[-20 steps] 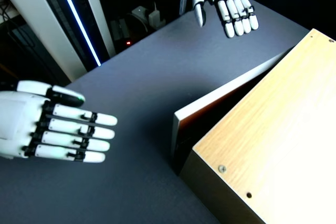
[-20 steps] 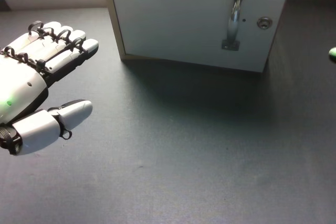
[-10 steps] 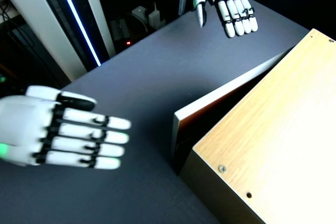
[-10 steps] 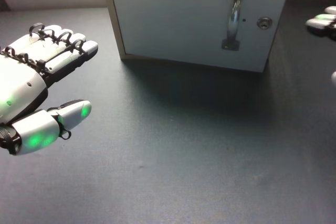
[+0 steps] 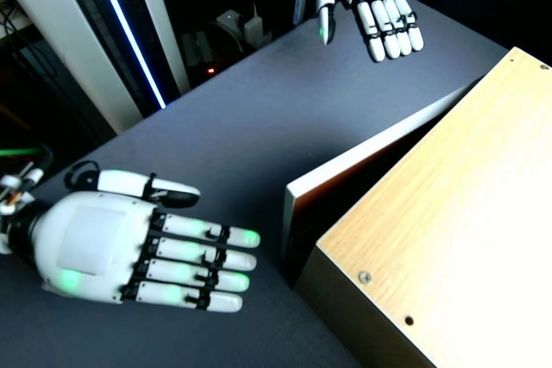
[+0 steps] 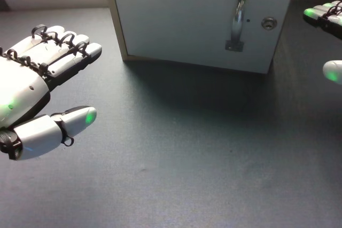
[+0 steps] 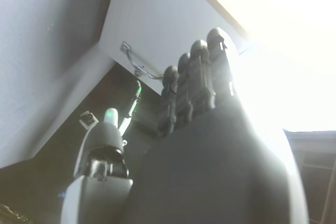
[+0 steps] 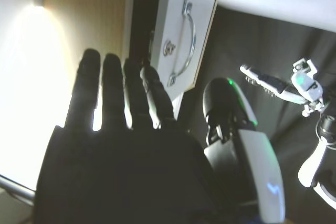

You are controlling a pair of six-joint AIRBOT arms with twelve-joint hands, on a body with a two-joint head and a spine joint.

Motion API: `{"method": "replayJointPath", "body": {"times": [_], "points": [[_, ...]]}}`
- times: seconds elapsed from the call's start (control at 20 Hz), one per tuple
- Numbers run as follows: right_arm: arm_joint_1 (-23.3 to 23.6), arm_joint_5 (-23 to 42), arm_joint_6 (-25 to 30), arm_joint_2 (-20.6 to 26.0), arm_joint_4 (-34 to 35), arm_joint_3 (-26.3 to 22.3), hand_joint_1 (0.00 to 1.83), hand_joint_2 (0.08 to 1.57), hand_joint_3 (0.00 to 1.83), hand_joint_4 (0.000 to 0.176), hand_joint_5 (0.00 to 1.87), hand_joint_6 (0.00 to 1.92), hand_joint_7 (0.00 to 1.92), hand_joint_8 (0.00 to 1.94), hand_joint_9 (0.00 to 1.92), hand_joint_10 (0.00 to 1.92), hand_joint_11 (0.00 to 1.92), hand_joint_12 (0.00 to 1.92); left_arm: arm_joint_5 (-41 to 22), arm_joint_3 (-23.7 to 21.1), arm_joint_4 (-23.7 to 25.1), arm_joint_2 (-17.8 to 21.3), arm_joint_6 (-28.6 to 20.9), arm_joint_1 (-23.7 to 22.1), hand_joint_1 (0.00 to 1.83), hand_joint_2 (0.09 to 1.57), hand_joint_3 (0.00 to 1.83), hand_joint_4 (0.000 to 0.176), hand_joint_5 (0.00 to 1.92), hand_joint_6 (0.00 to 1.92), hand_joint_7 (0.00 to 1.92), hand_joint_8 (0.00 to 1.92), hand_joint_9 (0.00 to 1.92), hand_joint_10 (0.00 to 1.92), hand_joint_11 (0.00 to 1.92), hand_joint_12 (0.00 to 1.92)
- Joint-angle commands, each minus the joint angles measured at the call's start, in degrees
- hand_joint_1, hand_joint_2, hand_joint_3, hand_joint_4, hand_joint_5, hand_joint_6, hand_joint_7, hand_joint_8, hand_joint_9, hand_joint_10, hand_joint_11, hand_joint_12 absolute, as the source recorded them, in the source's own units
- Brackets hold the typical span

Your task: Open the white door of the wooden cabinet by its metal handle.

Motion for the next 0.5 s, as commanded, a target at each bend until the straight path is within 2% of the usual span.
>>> {"method": "replayJointPath", "body": {"times": [0.0,0.45], "points": [[1.11,6.02,-0.03,-0.13,1.84,0.58,0.0,1.37,0.0,0.0,0.0,0.0,0.0,0.0,0.0,0.0,0.0,0.0,-6.82,0.42,-0.04,-0.13,-0.13,-0.19,0.0,1.41,0.0,0.0,0.1,0.0,0.07,0.0,0.08,0.0,0.04,0.07],[5.54,2.19,-0.03,-2.32,0.09,3.14,0.0,1.37,0.0,0.0,0.0,0.0,0.0,0.0,0.0,0.0,0.0,0.0,-6.73,0.52,-0.04,-0.4,-0.54,-0.21,0.0,1.42,0.0,0.0,0.09,0.0,0.06,0.0,0.07,0.0,0.04,0.06]]}}
